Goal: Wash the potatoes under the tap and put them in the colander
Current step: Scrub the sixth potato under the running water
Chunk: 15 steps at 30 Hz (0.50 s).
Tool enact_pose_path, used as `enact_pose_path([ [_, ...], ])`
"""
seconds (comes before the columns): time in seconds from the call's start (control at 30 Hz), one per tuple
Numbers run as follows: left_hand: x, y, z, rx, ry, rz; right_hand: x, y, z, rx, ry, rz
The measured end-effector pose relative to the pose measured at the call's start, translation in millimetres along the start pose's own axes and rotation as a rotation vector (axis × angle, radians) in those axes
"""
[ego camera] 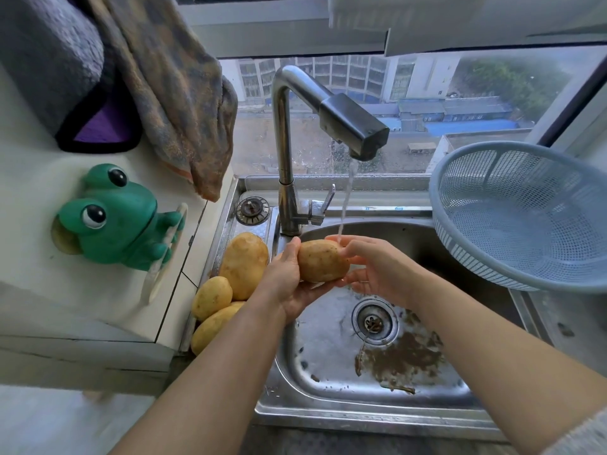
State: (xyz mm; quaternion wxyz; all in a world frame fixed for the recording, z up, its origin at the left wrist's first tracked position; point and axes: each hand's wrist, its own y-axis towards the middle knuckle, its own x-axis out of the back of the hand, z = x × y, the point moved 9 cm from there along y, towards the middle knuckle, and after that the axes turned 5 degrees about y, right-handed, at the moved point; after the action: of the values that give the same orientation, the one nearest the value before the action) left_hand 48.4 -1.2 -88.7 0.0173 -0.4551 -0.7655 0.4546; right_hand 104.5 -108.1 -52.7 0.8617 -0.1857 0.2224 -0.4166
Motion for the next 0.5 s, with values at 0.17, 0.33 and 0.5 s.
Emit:
enact_pose_path([
  [0.17, -5.1, -6.4, -4.6, -0.048, 0.063, -0.003, 1.4, 0.2, 0.7, -0.012, -0.003, -0.054],
  [0.33, -7.6, -10.3, -7.3, -0.051, 0.069, 0.006, 2.0, -0.2, 0.3, -0.038, -0.015, -0.057],
  [0.5, -9.3, -10.1, -9.5, -0.081, 0.103, -0.003, 3.9, -1.7, 0.5, -0.049, 0.009, -0.071],
])
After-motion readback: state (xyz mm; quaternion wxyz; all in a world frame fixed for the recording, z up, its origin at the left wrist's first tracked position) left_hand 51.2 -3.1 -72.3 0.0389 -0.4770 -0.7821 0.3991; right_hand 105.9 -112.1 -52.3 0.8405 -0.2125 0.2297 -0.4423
